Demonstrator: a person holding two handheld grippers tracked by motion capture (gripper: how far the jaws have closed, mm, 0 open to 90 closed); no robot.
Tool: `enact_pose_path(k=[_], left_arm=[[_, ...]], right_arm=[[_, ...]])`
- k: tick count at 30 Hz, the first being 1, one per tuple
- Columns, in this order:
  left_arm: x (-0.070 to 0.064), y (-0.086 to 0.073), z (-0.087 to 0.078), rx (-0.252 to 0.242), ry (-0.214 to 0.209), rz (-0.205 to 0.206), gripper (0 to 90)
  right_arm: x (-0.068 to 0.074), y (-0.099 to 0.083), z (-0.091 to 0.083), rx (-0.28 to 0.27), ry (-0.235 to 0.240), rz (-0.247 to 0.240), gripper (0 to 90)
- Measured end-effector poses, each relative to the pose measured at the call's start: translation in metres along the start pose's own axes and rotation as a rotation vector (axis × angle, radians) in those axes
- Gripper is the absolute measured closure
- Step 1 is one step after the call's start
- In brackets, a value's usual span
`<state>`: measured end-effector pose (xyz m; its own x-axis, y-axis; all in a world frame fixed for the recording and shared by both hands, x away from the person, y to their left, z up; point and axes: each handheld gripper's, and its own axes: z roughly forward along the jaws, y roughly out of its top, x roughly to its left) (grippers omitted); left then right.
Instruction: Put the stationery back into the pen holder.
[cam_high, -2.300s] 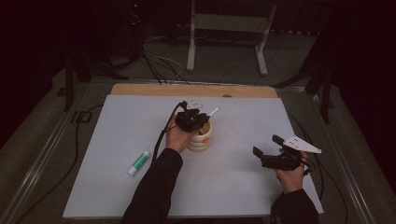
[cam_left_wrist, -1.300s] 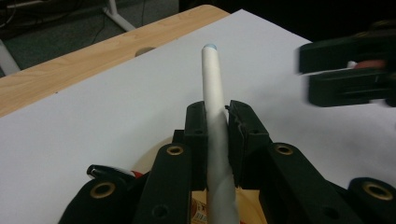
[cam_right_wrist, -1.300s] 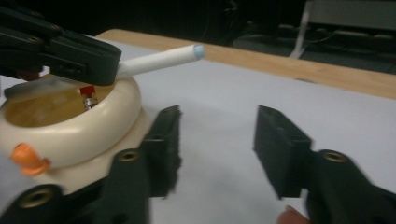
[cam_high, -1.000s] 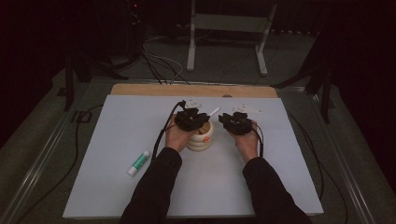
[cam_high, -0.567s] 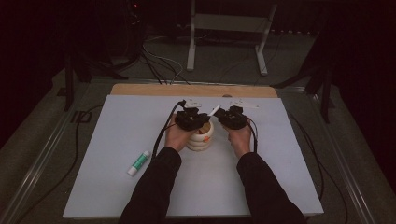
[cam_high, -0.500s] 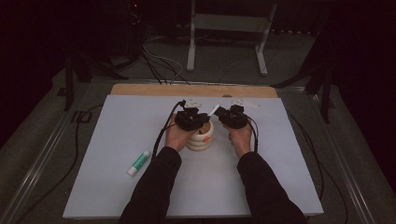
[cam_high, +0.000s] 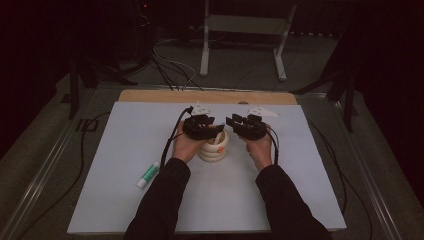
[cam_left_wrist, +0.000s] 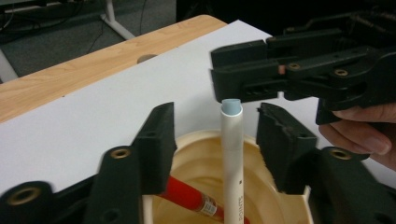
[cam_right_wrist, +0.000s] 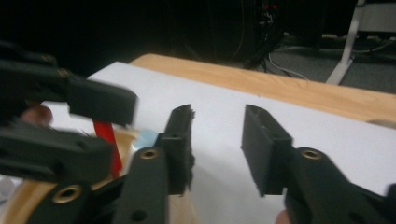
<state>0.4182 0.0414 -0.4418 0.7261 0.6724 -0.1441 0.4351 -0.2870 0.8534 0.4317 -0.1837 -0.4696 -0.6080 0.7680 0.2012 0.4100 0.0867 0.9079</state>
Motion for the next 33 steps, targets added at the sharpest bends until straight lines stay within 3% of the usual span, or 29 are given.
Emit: enact_pose_path(k=[1, 5, 10, 16, 25, 33], left_arm=[[0.0, 0.0, -0.004, -0.011, 0.024, 0.0, 39.6], [-0.001, 0.0, -0.014, -0.026, 0.074, 0.001, 26.8], [0.002, -0.003, -0.025, -0.03, 0.1, -0.006, 15.1], [0.011, -0.007, -0.039, -0.011, 0.118, -0.029, 1.6], [0.015, -0.012, -0.058, 0.007, 0.152, -0.019, 0.1], [0.018, -0.018, -0.07, 0.03, 0.176, -0.011, 0.1]], right_arm=[[-0.004, -0.002, -0.003, 0.013, 0.002, 0.01, 49.9], [-0.009, -0.007, -0.013, 0.031, -0.049, 0.02, 31.2], [-0.013, -0.012, -0.027, 0.05, -0.1, 0.022, 16.0], [-0.015, -0.016, -0.043, 0.101, -0.124, -0.003, 7.2], [-0.009, -0.021, -0.067, 0.149, -0.155, -0.086, 0.0], [-0.009, -0.032, -0.091, 0.152, -0.171, -0.094, 0.0]])
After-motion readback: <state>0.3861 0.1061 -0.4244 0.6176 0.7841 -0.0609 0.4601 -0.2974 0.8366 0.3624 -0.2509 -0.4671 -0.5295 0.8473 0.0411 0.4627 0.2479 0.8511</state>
